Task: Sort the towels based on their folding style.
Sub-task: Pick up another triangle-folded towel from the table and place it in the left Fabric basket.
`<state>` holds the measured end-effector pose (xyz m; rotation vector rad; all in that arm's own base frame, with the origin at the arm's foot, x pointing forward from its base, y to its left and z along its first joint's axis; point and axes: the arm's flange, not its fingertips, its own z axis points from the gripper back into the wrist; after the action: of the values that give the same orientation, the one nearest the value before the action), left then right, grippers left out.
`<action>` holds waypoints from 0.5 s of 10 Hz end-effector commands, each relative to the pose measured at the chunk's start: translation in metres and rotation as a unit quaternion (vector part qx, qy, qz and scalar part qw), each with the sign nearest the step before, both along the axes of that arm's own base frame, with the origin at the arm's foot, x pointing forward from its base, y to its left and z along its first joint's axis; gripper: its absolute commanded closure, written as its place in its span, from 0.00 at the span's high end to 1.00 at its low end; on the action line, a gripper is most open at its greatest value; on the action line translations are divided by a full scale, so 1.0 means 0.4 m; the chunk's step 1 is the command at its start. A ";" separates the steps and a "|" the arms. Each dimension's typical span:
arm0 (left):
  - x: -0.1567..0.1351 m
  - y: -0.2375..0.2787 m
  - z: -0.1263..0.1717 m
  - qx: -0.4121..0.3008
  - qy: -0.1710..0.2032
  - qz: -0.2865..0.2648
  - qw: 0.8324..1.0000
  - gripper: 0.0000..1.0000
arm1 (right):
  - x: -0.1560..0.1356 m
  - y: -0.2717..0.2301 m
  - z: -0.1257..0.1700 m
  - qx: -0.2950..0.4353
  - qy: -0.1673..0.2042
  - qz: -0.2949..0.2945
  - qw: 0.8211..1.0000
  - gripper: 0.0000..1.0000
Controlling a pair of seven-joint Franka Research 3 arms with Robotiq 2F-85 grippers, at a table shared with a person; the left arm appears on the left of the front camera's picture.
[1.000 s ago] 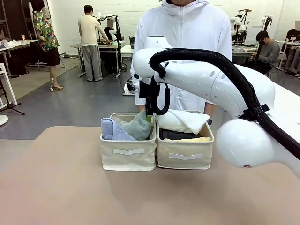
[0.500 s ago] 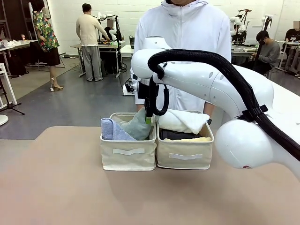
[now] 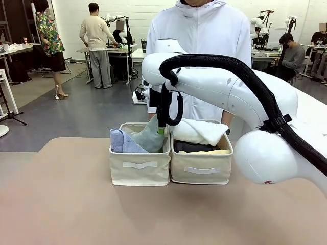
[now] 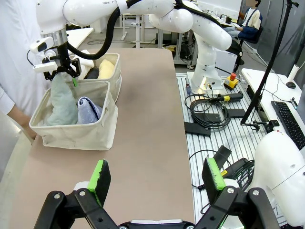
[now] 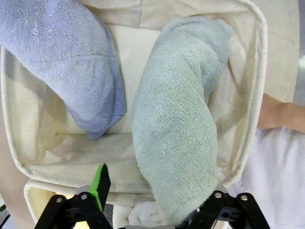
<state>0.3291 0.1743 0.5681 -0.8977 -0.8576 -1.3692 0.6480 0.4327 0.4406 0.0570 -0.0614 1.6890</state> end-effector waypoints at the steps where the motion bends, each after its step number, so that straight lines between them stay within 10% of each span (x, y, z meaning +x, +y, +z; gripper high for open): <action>1: -0.001 0.003 0.000 -0.008 -0.014 -0.002 1.000 1.00 | -0.058 -0.031 -0.013 -0.015 -0.022 -0.006 1.000 1.00; 5: -0.001 0.003 0.000 -0.008 -0.014 -0.002 1.000 1.00 | -0.096 -0.070 0.027 -0.001 -0.043 -0.016 0.999 1.00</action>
<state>0.3291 0.1743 0.5681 -0.8978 -0.8576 -1.3692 0.6485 0.4306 0.4571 0.0405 -0.0962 1.6819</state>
